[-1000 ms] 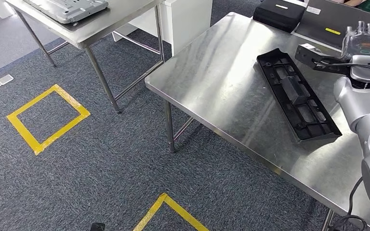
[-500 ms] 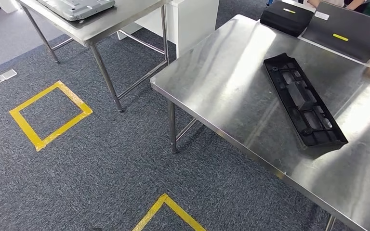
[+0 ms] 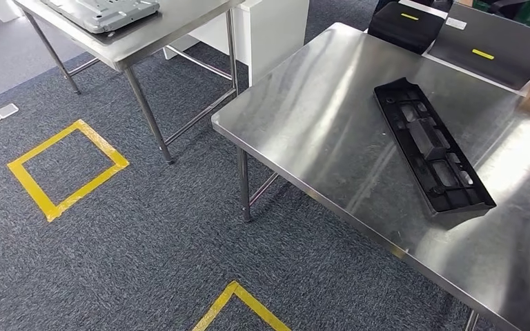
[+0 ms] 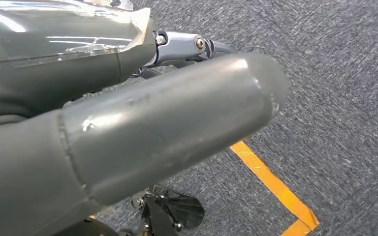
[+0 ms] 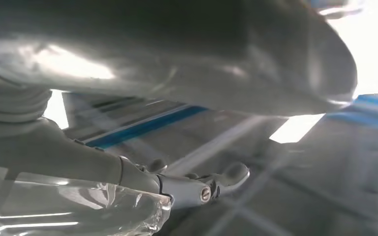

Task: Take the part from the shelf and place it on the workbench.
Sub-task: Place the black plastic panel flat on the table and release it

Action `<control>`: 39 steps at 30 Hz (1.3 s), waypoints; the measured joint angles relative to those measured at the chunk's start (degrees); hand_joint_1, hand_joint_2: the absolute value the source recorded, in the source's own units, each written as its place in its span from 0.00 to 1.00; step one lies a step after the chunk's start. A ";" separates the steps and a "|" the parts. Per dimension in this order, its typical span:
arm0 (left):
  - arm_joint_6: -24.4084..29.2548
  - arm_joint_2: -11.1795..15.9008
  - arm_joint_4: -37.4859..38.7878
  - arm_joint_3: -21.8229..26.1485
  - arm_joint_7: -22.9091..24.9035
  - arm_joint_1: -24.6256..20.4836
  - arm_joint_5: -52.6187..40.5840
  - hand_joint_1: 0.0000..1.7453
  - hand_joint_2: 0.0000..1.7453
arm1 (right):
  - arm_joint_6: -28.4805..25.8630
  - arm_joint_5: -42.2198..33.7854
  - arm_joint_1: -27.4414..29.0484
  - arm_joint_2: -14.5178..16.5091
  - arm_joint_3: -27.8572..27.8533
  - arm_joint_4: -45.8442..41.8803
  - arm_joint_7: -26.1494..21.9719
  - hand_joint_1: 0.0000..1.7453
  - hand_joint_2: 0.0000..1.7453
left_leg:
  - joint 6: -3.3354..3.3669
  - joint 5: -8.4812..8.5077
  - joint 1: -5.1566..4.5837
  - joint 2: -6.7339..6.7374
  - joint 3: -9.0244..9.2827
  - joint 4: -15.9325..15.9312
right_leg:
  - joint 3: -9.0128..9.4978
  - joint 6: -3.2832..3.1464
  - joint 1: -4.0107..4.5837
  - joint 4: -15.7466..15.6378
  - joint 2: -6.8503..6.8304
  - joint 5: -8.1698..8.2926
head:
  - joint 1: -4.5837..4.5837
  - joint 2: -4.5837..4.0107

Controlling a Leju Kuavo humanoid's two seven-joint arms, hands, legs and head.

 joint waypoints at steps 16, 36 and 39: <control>0.70 -0.55 0.01 1.49 3.19 -0.26 -1.61 0.00 0.00 | -13.76 17.93 7.85 36.23 2.55 16.97 21.86 0.00 0.00 | -0.28 -0.66 0.24 0.78 1.04 -0.04 | 1.20 -0.55 0.44 0.01 0.77 -0.47 | 0.01 0.00; -3.08 4.62 0.01 -7.51 13.66 -0.79 -15.79 0.00 0.00 | -25.13 8.72 -10.95 31.15 4.80 98.27 37.15 0.00 0.00 | -0.41 -0.75 0.42 1.07 1.36 -0.03 | 1.31 -0.69 0.49 0.07 1.01 -0.53 | 0.00 0.00; -3.26 5.08 0.01 -8.08 13.87 -0.63 -16.12 0.00 0.00 | -24.00 8.59 -11.29 31.42 4.80 99.46 37.09 0.00 0.00 | -0.46 -0.81 0.40 1.07 1.38 -0.04 | 1.11 -0.74 0.49 0.06 1.00 -0.57 | 0.03 0.00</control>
